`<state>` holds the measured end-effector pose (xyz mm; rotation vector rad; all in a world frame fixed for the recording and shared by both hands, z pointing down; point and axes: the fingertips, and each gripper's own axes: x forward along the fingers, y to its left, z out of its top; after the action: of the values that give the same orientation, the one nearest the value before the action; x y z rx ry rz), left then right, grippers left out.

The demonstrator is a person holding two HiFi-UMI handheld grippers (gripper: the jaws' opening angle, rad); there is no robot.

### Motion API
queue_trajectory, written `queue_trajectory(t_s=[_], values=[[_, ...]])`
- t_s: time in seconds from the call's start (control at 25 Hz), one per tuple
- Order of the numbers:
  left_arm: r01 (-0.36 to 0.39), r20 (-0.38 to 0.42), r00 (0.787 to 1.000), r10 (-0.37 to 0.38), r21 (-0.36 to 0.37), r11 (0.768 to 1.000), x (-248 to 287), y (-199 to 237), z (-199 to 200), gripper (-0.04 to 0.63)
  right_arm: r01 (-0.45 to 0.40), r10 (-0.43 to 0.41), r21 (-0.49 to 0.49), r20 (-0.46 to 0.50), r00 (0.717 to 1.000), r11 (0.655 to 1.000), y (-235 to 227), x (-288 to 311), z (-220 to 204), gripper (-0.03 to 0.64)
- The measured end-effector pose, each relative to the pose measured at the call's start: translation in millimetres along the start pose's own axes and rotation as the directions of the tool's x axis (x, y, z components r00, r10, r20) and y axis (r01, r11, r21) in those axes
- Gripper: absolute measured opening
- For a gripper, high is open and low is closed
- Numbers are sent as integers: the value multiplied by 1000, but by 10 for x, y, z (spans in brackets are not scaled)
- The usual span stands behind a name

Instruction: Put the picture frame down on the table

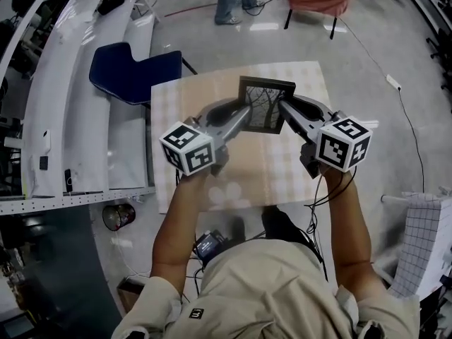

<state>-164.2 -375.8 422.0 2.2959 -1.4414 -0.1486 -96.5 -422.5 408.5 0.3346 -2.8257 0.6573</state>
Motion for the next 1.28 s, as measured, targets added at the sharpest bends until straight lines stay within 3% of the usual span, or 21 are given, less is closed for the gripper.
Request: queue_trajectory(t_s=[0.52, 0.84, 1.28], values=[[-115, -72, 991, 117, 32, 993, 228, 460, -399, 103, -16, 22, 99, -64, 998, 995, -448, 337, -367, 78], [-186, -159, 968, 193, 60, 981, 336, 760, -679, 101, -11, 25, 104, -130, 991, 995, -692, 589, -630, 78], [-239, -229, 946, 231, -8, 971, 401, 1169, -1153, 103, 5, 22, 121, -221, 975, 993, -939, 929, -1061, 78]])
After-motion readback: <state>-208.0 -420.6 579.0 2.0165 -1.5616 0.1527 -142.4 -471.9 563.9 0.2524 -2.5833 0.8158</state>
